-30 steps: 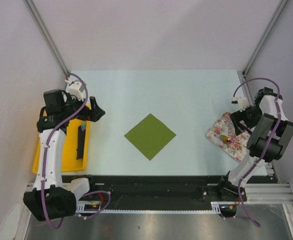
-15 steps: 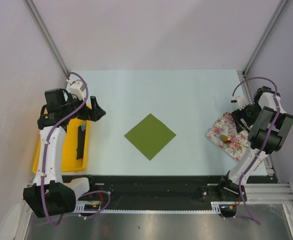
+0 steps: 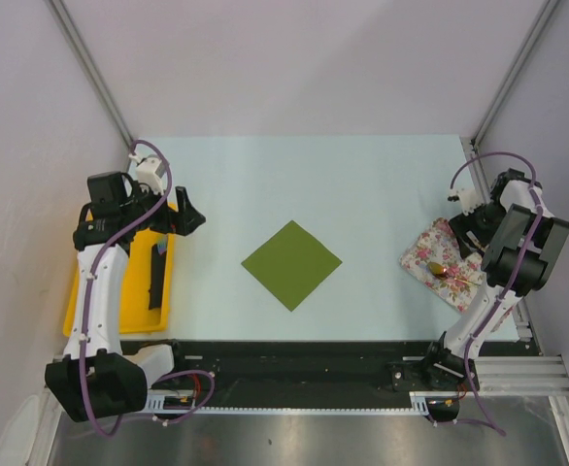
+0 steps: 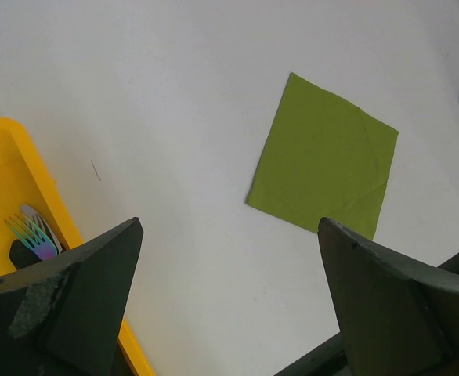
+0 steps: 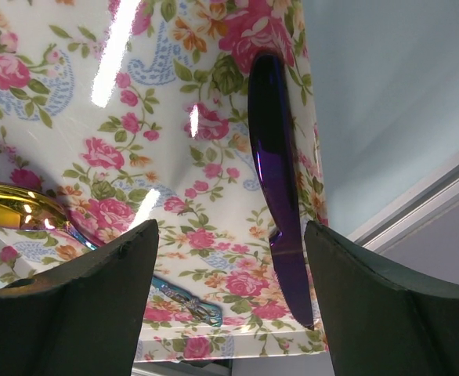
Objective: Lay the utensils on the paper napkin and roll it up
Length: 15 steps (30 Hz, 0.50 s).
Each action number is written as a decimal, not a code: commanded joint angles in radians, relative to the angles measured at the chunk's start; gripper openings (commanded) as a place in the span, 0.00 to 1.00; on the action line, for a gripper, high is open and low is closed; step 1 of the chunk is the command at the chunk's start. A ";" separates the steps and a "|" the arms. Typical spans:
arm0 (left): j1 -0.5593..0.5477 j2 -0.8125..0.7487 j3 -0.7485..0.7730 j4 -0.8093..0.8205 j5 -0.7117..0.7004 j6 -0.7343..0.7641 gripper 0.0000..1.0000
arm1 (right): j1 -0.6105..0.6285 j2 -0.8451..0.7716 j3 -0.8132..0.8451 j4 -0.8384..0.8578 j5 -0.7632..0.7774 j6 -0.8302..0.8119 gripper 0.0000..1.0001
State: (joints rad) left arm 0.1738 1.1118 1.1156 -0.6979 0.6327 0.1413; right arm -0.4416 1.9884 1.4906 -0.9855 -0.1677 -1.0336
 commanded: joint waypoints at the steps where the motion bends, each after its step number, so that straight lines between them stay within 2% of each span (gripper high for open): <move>1: -0.005 -0.006 0.026 0.015 0.009 0.024 1.00 | -0.003 0.018 -0.006 0.025 0.017 -0.023 0.80; 10: -0.005 0.000 0.032 0.015 0.005 0.026 1.00 | 0.012 0.009 -0.081 0.061 0.030 -0.026 0.79; 14: -0.005 0.003 0.038 0.014 0.004 0.023 0.99 | 0.018 0.009 -0.102 0.024 0.007 -0.046 0.73; 15: -0.005 0.005 0.039 0.014 0.005 0.023 1.00 | 0.021 0.007 -0.104 0.013 -0.004 -0.051 0.69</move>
State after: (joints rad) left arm 0.1738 1.1133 1.1156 -0.6979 0.6315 0.1413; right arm -0.4282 1.9915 1.4204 -0.9241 -0.1326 -1.0531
